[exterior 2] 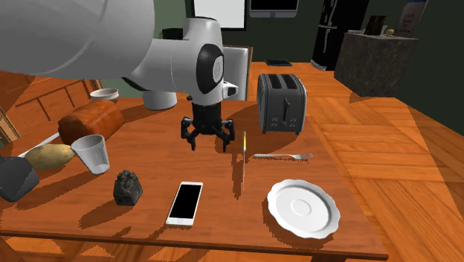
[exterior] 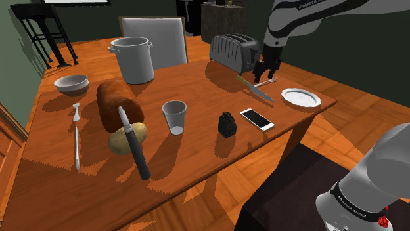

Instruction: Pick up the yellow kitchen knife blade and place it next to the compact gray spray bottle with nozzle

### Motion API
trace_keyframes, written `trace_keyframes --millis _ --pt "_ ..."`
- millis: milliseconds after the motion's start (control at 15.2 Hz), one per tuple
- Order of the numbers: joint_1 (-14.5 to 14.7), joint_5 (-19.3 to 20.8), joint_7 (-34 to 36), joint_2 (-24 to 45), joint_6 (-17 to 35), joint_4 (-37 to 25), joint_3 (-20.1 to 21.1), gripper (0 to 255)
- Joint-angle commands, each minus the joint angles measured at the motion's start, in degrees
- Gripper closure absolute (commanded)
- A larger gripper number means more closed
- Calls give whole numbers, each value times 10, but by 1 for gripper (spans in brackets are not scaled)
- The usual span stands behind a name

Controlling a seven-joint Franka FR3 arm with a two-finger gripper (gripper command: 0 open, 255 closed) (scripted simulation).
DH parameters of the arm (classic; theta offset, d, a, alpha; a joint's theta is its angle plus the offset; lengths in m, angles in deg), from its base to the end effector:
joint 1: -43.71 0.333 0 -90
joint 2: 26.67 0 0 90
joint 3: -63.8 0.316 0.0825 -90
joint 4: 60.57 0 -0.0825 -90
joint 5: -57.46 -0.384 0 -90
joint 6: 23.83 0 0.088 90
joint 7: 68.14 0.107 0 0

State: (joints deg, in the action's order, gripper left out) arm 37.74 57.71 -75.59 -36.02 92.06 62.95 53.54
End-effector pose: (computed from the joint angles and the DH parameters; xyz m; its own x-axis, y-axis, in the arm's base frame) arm 0.4847 -0.1443 0.4706 0.9883 -0.1492 0.0305 -0.1485 -0.9887 -0.0212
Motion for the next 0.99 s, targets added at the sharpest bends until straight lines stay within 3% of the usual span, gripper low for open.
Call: trace_keyframes --millis 0,462,924 --pt "-5 -5 -17 40 18 -21 -10 0" --pt "-29 -37 -72 188 47 -134 -31 0" --pt "-63 -69 -112 327 44 -270 -35 0"
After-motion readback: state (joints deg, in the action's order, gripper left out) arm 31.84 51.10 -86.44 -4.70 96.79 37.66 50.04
